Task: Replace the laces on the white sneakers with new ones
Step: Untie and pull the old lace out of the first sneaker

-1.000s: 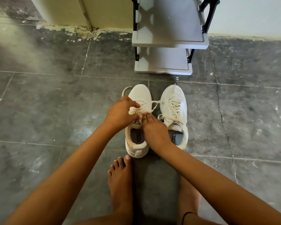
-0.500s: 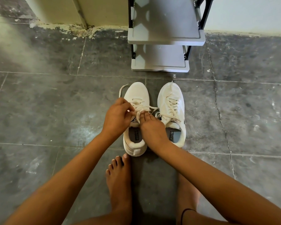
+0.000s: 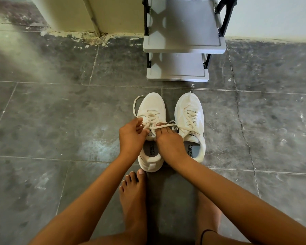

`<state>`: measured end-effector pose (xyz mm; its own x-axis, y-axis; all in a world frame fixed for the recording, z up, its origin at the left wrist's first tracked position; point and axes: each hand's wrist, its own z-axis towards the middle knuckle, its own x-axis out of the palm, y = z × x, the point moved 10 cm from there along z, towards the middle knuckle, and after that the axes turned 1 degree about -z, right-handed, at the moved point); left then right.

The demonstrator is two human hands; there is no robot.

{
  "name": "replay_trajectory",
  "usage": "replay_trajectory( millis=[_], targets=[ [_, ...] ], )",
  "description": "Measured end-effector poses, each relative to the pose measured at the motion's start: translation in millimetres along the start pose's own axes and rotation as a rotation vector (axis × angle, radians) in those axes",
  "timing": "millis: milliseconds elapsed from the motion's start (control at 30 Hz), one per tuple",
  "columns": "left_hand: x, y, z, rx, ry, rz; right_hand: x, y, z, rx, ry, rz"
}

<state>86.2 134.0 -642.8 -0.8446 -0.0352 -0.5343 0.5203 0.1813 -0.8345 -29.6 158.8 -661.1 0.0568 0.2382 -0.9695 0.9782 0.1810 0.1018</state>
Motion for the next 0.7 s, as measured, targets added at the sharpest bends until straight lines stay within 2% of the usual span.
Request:
replay_trajectory(
  millis=[333, 433, 567, 633, 700],
  targets=[
    [3.9, -11.5, 4.1, 0.096, 0.056, 0.139, 0.5, 0.2, 1.3, -0.004, -0.001, -0.001],
    [15.5, -26.5, 2.6, 0.275, 0.122, 0.373, 1.8, 0.7, 1.2, -0.010, 0.000, 0.010],
    [30.3, -30.7, 8.7, 0.357, 0.216, 0.708, 2.0, 0.1, 2.0, -0.012, -0.009, 0.015],
    [28.5, -35.7, 11.3, 0.377, 0.208, 0.693, 1.6, -1.0, 1.8, -0.008, -0.012, 0.014],
    [16.1, -33.0, 16.1, 0.303, 0.167, 0.530, 2.2, -1.3, 0.9, -0.009, -0.011, 0.015]
  ],
)
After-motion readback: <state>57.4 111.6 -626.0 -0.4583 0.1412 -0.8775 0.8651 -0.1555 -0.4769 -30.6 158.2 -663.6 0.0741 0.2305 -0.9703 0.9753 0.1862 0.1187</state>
